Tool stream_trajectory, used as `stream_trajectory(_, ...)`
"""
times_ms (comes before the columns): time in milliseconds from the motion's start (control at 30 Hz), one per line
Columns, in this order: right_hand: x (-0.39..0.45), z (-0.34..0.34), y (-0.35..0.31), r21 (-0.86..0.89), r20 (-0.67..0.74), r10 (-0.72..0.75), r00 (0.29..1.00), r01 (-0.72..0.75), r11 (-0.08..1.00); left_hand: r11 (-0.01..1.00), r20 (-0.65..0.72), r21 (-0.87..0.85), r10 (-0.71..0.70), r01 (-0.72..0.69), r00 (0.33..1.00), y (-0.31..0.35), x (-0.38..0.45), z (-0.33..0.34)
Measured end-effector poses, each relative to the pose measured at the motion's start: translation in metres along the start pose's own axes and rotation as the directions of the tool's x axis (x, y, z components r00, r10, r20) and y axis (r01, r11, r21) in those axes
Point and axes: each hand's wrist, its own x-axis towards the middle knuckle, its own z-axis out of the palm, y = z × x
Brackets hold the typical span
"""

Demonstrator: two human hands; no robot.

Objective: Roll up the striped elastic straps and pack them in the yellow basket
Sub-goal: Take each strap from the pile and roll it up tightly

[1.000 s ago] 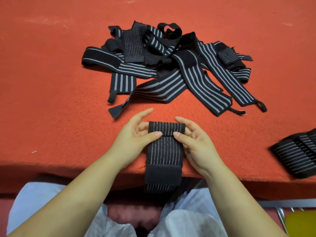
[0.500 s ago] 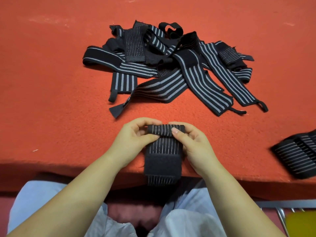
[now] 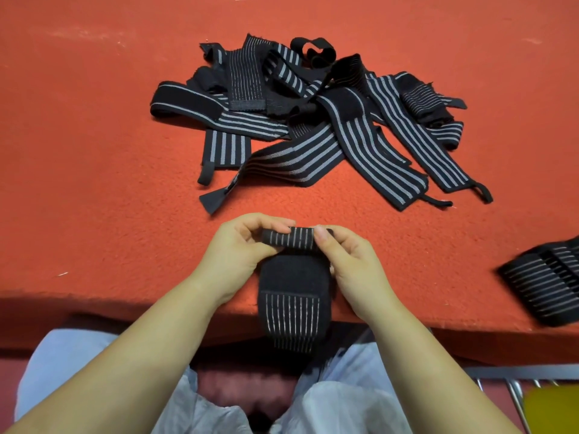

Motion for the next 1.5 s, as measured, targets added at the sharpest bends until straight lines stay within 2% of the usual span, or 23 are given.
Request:
stream_trajectory(100, 0.0, -0.004, 0.001, 0.047, 0.015, 0.007, 1.0, -0.007, 0.999, 1.0, 0.105, 0.024, -0.019, 0.016, 0.994, 0.002, -0.001, -0.002)
stream_trajectory(233, 0.001, -0.009, 0.001, 0.133, -0.038, 0.011, 0.999, -0.006, 0.991, 0.996, 0.229, 0.008, -0.087, 0.088, 0.969, 0.003, 0.0, -0.003)
stream_trajectory(367, 0.001, -0.009, 0.0, 0.15, -0.026, 0.018, 0.999, -0.014, 0.989, 0.995, 0.159, -0.034, -0.083, 0.089, 0.984, 0.002, 0.002, 0.0)
stream_trajectory(600, 0.004, -0.006, -0.004, -0.009, -0.011, 0.045, 0.999, -0.045, 0.999, 0.996, 0.095, -0.087, -0.016, 0.025, 0.995, -0.004, 0.003, -0.006)
stream_trajectory(733, 0.004, -0.009, -0.002, 0.072, 0.003, 0.055, 0.999, -0.055, 0.996, 0.998, 0.129, -0.061, -0.012, 0.02, 0.992, -0.003, 0.0, -0.006)
stream_trajectory(800, 0.004, -0.011, 0.001, 0.092, -0.015, 0.041, 0.999, -0.04, 0.995, 0.998, 0.165, -0.027, -0.054, 0.059, 0.985, 0.001, 0.001, -0.005)
stream_trajectory(933, 0.003, -0.014, 0.003, 0.064, -0.017, 0.04, 0.999, -0.039, 0.997, 0.991, 0.147, -0.058, -0.113, 0.123, 0.983, 0.004, 0.002, -0.002)
stream_trajectory(1067, 0.003, -0.006, -0.001, -0.007, -0.008, 0.0, 1.0, 0.0, 1.0, 0.993, 0.09, -0.084, -0.071, 0.079, 0.993, 0.002, 0.003, -0.006)
stream_trajectory(1167, 0.002, 0.001, -0.006, -0.089, -0.004, -0.006, 1.0, 0.005, 0.996, 0.997, 0.071, -0.063, -0.036, 0.041, 0.997, 0.002, 0.001, -0.006)
stream_trajectory(1267, 0.003, -0.004, -0.003, -0.056, 0.023, 0.013, 1.0, -0.011, 0.998, 0.999, 0.112, -0.025, -0.043, 0.046, 0.993, 0.003, 0.0, -0.007)
stream_trajectory(1400, 0.0, -0.015, -0.002, 0.032, 0.049, 0.027, 0.998, -0.029, 0.999, 0.988, 0.214, 0.078, -0.149, 0.135, 0.965, 0.006, 0.001, -0.004)
stream_trajectory(1500, -0.001, -0.015, -0.002, 0.021, 0.084, 0.011, 0.996, -0.013, 1.0, 0.979, 0.172, 0.122, -0.184, 0.164, 0.968, 0.008, 0.002, 0.0)
